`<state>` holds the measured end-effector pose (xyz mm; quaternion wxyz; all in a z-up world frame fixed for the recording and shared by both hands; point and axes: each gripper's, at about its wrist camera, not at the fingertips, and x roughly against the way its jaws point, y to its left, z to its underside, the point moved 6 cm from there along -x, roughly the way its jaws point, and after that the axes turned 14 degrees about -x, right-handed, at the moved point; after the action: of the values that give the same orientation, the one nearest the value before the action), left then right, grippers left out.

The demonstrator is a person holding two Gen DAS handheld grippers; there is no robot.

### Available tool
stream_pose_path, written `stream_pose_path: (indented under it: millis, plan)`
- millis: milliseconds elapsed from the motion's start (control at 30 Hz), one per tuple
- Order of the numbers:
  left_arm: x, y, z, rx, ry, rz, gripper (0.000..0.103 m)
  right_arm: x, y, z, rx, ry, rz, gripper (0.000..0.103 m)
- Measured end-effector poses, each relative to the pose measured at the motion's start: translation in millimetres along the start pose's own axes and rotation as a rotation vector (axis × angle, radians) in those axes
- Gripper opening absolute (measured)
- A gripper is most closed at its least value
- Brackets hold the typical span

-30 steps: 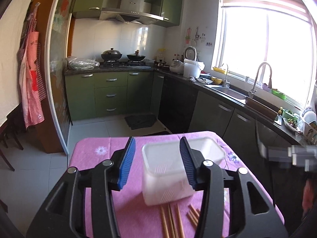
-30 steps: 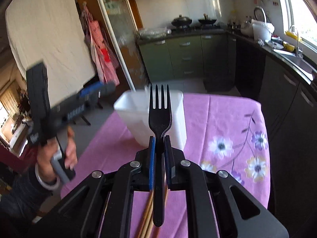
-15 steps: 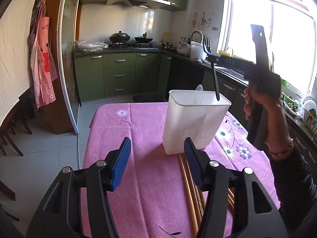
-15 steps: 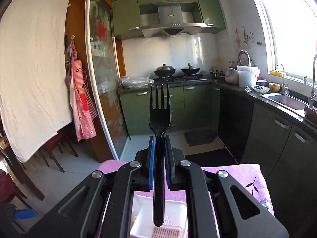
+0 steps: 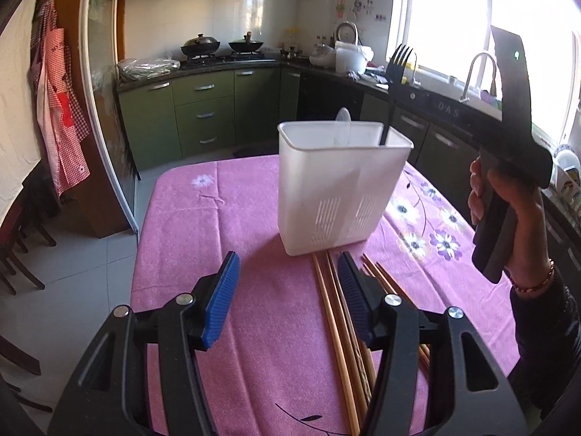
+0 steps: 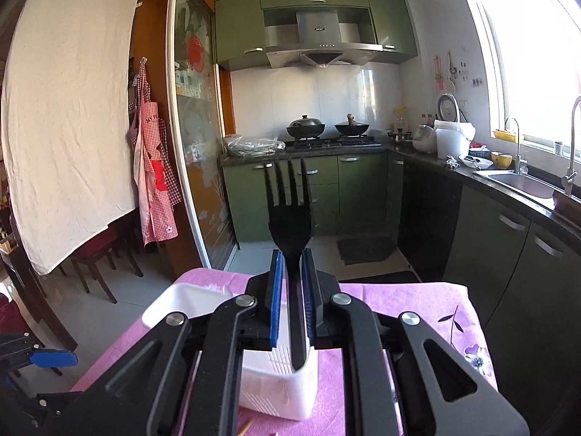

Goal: Organize utensils
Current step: 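Carry the black fork over the white holder and open the right tool, then grasp a wooden chopstick with the left tool while the right tool moves toward the chopsticks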

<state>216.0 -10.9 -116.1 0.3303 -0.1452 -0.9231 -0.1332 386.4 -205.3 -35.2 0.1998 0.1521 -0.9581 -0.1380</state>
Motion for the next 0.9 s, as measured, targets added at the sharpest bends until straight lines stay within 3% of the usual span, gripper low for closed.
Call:
stream_pose_path:
  millis: [167,400,600,833,900]
  plan:
    - [-9,-11,7,-0.023,0.07,0.018,0.054,18,-4,7,0.014,0.002,0.008,0.035]
    - [-28,-23,19,-0.02,0.173,0.058,0.055,72,-12,4,-0.011,-0.008,0.01,0.035]
    - [-53,-31,29,0.014,0.279,0.105,0.056,102,-35,49,-0.017,0.16,0.051,0.035]
    - [-89,-39,37,0.037,0.39,0.134,0.055,97,-61,116,-0.052,0.346,0.072,0.035]
    - [-99,-38,37,0.043,0.416,0.13,0.047,95,-67,129,-0.062,0.37,0.076,0.035]
